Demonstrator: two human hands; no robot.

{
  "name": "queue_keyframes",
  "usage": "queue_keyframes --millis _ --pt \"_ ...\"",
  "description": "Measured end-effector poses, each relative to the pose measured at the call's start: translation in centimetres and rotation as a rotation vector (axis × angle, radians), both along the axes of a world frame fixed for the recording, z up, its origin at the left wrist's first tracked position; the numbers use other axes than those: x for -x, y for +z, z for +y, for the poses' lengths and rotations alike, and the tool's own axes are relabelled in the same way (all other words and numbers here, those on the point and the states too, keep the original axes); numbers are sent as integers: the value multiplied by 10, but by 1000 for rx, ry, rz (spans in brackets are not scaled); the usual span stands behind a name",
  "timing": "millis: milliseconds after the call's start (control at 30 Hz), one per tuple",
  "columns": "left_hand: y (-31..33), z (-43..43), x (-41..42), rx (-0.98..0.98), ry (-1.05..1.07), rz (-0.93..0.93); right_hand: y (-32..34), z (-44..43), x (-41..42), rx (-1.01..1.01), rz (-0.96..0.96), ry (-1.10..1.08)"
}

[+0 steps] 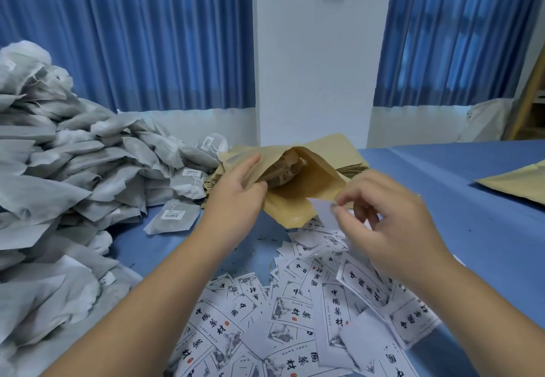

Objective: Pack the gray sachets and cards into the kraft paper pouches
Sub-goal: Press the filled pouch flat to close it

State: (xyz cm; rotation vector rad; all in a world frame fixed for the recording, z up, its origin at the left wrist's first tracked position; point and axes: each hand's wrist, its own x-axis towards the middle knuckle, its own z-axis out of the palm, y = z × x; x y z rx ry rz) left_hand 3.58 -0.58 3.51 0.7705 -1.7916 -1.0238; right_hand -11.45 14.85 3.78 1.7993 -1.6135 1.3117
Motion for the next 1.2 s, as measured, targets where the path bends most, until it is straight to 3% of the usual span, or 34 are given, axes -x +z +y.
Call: queue_keyframes --millis 100,200,267,400,600,833,933,1033,1133,1200 --pt "0 0 3 -46 -28 43 7 0 -17 182 53 17" --pt "0 2 5 -29 -62 61 8 -14 -28 148 162 -59" --pt "0 2 6 -2 -68 58 9 -28 -32 12 220 -172" --pt "1 4 6 18 -61 35 11 -65 -34 -457 342 -406" --pt "3 6 6 59 -54 47 30 -103 -39 -571 392 -540" --pt "8 5 4 127 -66 46 33 -107 -42 -810 332 -486" --pt "9 3 2 137 -68 53 35 -94 -46 -758 344 -442" --pt "9 0 0 122 -61 75 28 -71 -43 -483 390 -334" --pt "9 -1 0 88 -64 123 21 -42 -32 -172 317 -286" --pt "9 1 0 78 -74 141 12 -28 -20 -168 263 -314"
